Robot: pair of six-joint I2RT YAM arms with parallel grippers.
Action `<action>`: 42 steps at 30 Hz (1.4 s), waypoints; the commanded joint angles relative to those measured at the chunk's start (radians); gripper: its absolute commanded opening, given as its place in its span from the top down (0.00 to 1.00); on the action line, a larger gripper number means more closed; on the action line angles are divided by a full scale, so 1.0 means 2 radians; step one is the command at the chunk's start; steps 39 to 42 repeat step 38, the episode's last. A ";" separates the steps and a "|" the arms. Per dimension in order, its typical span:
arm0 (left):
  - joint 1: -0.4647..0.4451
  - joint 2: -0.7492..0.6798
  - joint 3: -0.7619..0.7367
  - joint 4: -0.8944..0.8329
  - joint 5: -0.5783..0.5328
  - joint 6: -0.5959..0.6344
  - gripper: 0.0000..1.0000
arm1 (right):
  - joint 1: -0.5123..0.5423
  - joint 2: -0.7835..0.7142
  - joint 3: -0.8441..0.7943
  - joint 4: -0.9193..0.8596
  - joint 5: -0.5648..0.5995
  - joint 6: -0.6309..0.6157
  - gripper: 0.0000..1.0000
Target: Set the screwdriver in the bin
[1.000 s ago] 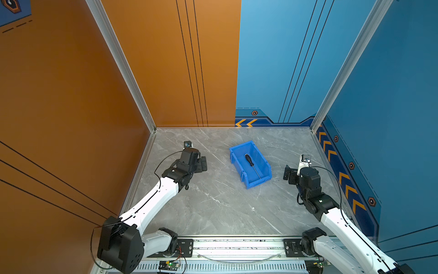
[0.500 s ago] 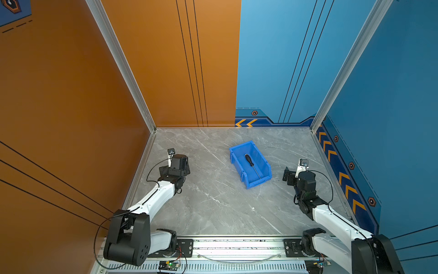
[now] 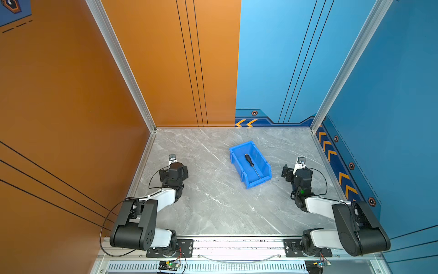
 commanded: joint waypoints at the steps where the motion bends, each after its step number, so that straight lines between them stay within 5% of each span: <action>1: 0.011 0.009 -0.009 0.080 0.020 0.009 0.02 | -0.015 0.032 -0.003 0.074 -0.003 0.000 0.00; 5: 0.014 0.048 -0.026 0.158 0.032 0.018 0.02 | -0.015 0.063 0.002 0.091 -0.002 -0.001 0.00; 15: 0.015 0.061 -0.023 0.160 0.085 0.033 0.02 | -0.023 0.089 0.019 0.081 0.010 0.013 0.00; 18: 0.013 0.090 -0.050 0.247 0.088 0.043 0.02 | -0.023 0.085 0.021 0.070 0.010 0.016 0.00; 42: 0.014 0.083 -0.041 0.218 0.111 0.048 0.02 | -0.023 0.086 0.020 0.076 0.010 0.014 0.00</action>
